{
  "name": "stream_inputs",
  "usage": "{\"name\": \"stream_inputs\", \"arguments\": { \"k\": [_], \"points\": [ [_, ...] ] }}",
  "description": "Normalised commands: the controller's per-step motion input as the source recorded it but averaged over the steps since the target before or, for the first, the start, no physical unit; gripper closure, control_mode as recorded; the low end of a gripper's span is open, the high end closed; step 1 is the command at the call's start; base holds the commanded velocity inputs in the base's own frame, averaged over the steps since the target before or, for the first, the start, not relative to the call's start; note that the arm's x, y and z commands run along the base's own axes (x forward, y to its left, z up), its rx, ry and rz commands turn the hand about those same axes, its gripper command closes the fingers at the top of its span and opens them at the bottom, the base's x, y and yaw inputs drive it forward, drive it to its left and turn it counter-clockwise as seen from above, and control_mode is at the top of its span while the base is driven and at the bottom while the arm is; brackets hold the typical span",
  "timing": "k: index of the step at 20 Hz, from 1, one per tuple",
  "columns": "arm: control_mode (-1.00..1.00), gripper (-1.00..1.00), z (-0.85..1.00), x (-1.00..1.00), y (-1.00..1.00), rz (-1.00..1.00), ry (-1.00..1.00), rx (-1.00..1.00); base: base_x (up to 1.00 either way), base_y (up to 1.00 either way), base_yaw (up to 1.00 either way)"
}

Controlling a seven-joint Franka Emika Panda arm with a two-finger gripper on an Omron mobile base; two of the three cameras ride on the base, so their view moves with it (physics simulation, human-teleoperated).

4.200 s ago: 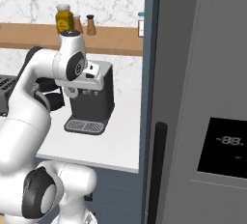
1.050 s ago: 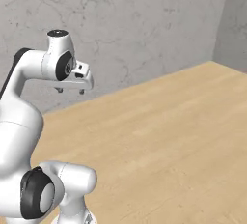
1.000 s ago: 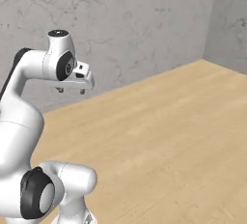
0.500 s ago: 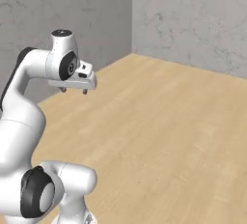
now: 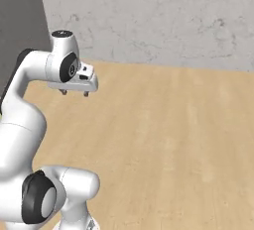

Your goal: Navigate to the dishwasher.

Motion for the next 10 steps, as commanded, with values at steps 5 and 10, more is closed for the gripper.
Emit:
{"name": "stream_inputs", "arguments": {
  "k": [5, 10],
  "points": [
    [1.00, -1.00, 0.00, 0.00, 0.00, 0.00, 0.00, 0.00, 0.21, -0.23, -0.74],
    [1.00, -1.00, 0.00, 0.00, 0.00, 0.00, 0.00, 0.00, 0.33, -0.18, -0.74]
  ]
}}
